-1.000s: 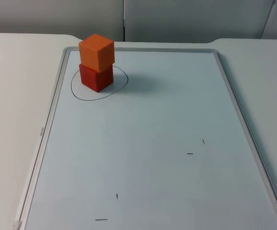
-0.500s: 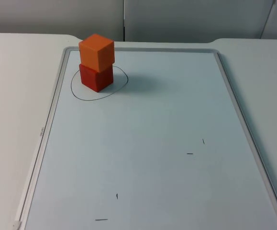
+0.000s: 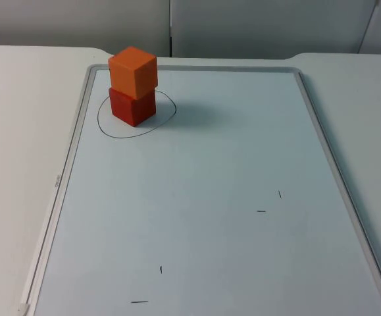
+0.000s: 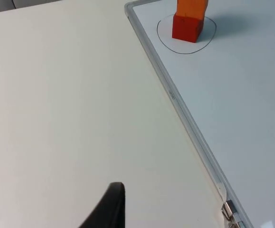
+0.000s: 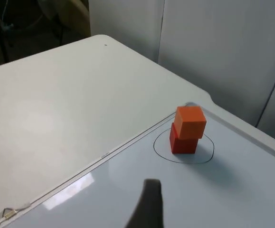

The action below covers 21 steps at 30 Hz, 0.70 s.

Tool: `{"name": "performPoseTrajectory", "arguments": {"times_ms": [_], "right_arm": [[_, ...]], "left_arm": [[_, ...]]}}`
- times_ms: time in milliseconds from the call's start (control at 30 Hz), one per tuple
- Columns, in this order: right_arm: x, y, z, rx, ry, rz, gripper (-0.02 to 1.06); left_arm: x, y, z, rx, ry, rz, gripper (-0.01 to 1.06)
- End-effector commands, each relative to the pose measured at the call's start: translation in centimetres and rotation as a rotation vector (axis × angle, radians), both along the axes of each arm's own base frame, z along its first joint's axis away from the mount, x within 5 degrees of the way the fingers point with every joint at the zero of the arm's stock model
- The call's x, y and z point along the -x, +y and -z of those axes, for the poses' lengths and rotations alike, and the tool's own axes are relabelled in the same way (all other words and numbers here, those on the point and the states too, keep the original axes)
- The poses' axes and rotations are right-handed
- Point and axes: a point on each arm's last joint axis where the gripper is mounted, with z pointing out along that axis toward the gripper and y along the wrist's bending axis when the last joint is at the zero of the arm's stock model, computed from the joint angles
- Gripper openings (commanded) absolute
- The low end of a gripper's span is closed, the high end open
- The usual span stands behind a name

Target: Pick up one cube with the left hand and another cube with the right hand. First place the cube in the right hand at the target position, then stack the cube in the left hand on top.

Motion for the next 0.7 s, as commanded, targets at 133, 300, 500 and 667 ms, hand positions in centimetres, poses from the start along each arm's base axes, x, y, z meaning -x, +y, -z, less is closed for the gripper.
{"name": "performPoseTrajectory", "arguments": {"times_ms": [133, 300, 500, 667], "right_arm": [[0.4, -0.3, 0.2, 0.041, -0.009, -0.017, 0.73], [1.4, -1.1, -0.4, 0.033, -0.05, -0.015, 0.73], [3.2, -2.4, -1.0, 0.009, -0.081, -0.018, 0.73], [4.6, -3.3, -1.1, -0.005, -0.075, -0.018, 0.73]], "left_arm": [[-0.1, 0.1, 0.0, -0.004, -0.024, -0.006, 1.05], [-0.1, 0.1, 0.0, -0.004, -0.024, -0.006, 1.05], [-0.1, 0.1, 0.0, 0.011, -0.022, -0.014, 1.05], [-0.6, -0.2, 0.2, 0.059, -0.048, -0.023, 1.05]]}}
